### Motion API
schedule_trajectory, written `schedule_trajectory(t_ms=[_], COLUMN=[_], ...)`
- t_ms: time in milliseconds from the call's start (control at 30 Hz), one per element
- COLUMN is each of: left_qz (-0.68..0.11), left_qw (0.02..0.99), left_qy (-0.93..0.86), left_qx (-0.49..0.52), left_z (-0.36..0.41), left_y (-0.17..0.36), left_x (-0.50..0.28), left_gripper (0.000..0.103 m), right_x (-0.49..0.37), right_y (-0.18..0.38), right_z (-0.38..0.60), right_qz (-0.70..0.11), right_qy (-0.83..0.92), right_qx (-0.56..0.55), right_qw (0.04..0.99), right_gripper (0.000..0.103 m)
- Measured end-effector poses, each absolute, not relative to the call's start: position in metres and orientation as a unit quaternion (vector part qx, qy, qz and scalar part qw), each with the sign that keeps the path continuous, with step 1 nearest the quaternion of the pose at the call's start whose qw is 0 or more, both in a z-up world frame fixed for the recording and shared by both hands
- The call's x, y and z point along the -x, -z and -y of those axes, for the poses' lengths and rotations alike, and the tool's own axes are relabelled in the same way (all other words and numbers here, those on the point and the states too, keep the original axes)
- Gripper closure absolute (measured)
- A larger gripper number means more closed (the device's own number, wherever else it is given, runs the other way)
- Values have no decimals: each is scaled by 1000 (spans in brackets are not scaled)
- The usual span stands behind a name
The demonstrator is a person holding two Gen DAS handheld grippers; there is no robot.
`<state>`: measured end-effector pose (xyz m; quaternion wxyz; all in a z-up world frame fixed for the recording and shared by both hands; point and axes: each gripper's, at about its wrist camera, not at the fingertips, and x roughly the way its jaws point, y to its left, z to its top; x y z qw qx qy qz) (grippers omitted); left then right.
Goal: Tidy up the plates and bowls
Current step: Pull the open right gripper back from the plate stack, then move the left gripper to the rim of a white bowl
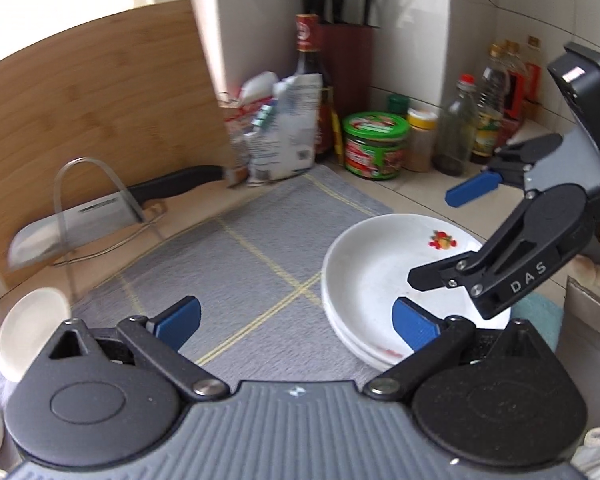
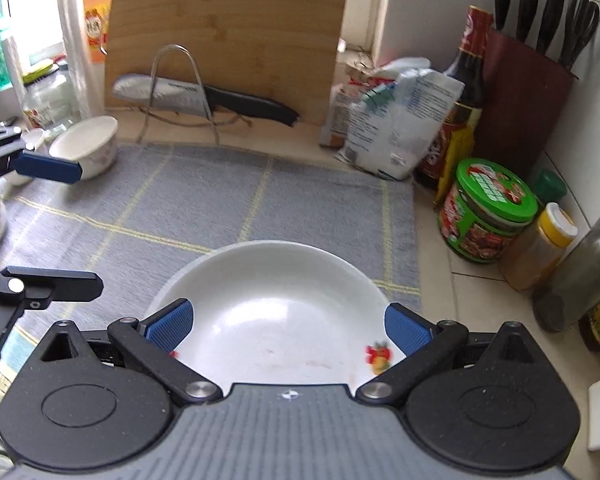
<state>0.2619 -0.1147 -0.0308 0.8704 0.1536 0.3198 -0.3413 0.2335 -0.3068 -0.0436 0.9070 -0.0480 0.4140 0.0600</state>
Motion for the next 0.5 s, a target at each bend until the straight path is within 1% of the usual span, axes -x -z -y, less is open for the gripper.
schedule_trajectory(t_ms=[200,500], left_qz=[-310,-317], left_qw=[888,885], left_qy=[313,301], left_qx=[-133,-163], left_z=[55,-71], left_y=[24,23], left_x=[-250,-246], left_gripper=[2,2], right_x=[-230,-230], right_y=[27,25], right_z=[254,136], right_qz=[-382,-365], right_qy=[-73,-53], right_qx=[55,53], right_qw=[920,928], right_gripper=[0,0])
